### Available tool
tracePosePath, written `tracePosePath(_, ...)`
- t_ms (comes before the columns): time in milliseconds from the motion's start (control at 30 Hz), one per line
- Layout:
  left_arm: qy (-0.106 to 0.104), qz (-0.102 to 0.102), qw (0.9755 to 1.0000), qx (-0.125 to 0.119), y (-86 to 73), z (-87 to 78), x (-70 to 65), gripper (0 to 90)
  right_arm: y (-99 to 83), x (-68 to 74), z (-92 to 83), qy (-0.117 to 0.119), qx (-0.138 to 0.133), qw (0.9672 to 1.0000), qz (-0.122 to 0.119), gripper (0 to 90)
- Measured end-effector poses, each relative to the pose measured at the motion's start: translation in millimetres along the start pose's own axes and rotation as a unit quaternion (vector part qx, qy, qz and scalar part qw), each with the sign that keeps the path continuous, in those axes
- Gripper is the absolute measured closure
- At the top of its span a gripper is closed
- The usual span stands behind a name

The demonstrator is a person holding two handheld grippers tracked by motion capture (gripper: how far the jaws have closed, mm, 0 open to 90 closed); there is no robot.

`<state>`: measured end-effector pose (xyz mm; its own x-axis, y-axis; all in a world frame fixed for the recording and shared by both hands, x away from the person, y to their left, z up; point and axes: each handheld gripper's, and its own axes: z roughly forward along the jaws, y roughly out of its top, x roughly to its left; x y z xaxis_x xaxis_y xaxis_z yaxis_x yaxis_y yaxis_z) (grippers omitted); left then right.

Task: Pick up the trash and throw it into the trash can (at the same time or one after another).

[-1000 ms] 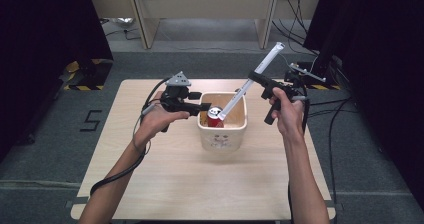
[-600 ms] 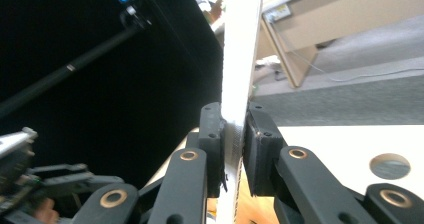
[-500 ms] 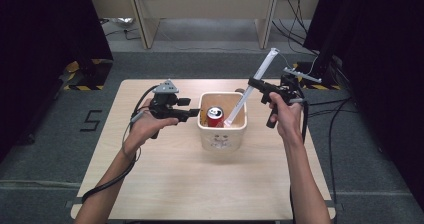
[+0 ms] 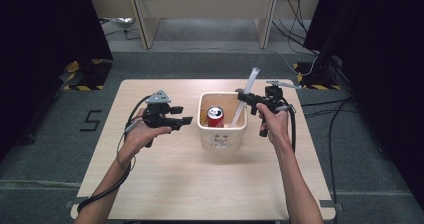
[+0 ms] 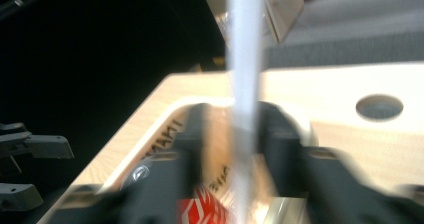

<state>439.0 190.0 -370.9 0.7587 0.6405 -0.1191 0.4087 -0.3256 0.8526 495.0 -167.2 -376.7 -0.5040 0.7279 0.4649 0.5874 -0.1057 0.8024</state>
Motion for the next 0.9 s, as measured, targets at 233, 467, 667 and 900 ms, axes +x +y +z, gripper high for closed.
tracePosePath(233, 0.006, -0.007, 1.0000, 0.002, -9.0, -3.1, 6.2, 40.7, 2.7, 1.1, -11.7, -0.018, -0.019, 0.9996, -0.009, 26.7)
tracePosePath(467, 0.012, -0.008, 0.9999, -0.004, -17.9, -8.4, 9.1, 39.8, 7.1, 3.6, -32.1, -0.048, -0.024, 0.9974, -0.048, 24.0)
tracePosePath(667, 0.024, -0.010, 0.9996, -0.006, -28.5, -10.8, 10.6, 33.1, -0.8, 3.2, -46.1, -0.082, -0.013, 0.9925, -0.090, 16.5)
tracePosePath(900, 0.038, -0.014, 0.9992, -0.009, -38.3, -13.6, 10.5, 29.2, -14.1, -4.4, -61.2, -0.118, -0.007, 0.9865, -0.114, 16.6)
